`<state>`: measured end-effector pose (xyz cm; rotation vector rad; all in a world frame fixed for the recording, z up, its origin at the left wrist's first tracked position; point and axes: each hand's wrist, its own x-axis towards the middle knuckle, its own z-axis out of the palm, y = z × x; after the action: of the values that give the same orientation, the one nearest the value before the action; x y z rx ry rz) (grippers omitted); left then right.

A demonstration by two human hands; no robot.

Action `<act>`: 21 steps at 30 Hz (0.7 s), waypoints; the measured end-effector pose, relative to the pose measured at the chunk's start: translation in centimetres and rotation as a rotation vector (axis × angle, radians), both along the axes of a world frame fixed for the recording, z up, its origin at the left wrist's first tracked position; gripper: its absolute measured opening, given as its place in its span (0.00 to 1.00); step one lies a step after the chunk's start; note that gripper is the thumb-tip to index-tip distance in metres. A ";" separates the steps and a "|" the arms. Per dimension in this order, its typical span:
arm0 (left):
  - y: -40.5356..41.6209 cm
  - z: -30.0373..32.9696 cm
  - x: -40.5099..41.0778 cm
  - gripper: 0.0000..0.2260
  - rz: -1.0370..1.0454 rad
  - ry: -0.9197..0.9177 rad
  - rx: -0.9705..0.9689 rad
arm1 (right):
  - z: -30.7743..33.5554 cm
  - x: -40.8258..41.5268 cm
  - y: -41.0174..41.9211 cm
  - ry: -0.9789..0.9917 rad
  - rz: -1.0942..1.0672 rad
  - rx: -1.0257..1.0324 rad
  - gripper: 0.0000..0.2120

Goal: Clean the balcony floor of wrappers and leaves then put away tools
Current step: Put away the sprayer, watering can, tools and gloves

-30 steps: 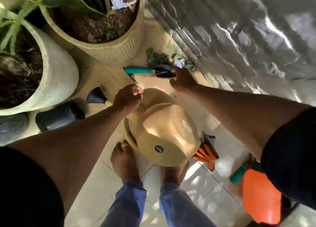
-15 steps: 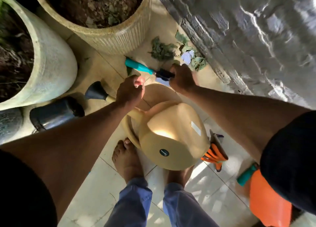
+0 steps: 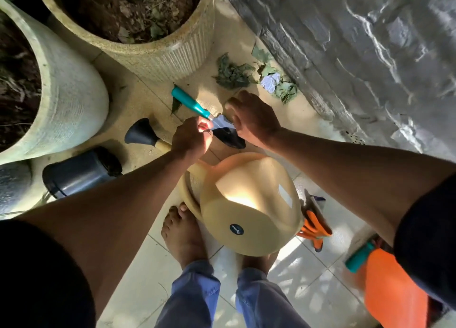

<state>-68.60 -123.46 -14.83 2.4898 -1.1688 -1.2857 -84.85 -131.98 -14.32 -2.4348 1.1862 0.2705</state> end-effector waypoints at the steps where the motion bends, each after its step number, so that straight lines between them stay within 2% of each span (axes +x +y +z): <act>1: 0.0 0.3 0.1 0.16 0.012 0.004 -0.010 | -0.2 0.9 -0.3 -0.037 0.037 -0.050 0.16; 3: 0.2 0.7 0.4 0.14 0.106 0.054 -0.107 | -0.8 3.1 -1.1 -0.075 0.114 -0.112 0.15; 5: 0.7 0.7 1.0 0.05 0.247 0.076 -0.243 | -1.6 5.8 -1.7 -0.121 0.223 -0.145 0.15; 6: 1.0 0.7 1.3 0.04 0.298 0.061 -0.289 | -1.9 7.1 -1.8 -0.138 0.290 -0.148 0.15; 9: 1.6 1.2 2.4 0.07 0.543 0.127 -0.378 | -2.6 10.3 -1.1 -0.086 0.442 -0.190 0.12; 12: 2.3 1.8 3.2 0.13 0.682 0.212 -0.433 | -3.1 12.2 -0.4 0.006 0.502 -0.223 0.13; 16: 2.7 1.3 4.1 0.17 0.720 0.249 -0.420 | -3.7 13.0 0.1 0.072 0.439 -0.300 0.10; 18: 2.9 0.9 4.5 0.17 0.736 0.242 -0.393 | -3.8 13.1 0.4 0.034 0.397 -0.304 0.06; 21: 3.1 1.3 4.5 0.16 0.760 0.263 -0.351 | -3.6 12.6 0.9 -0.064 0.310 -0.244 0.06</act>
<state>-64.11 -120.33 -13.49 2.0833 -0.2844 -1.0219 -72.22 -131.10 -17.93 -2.8179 0.8534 0.1411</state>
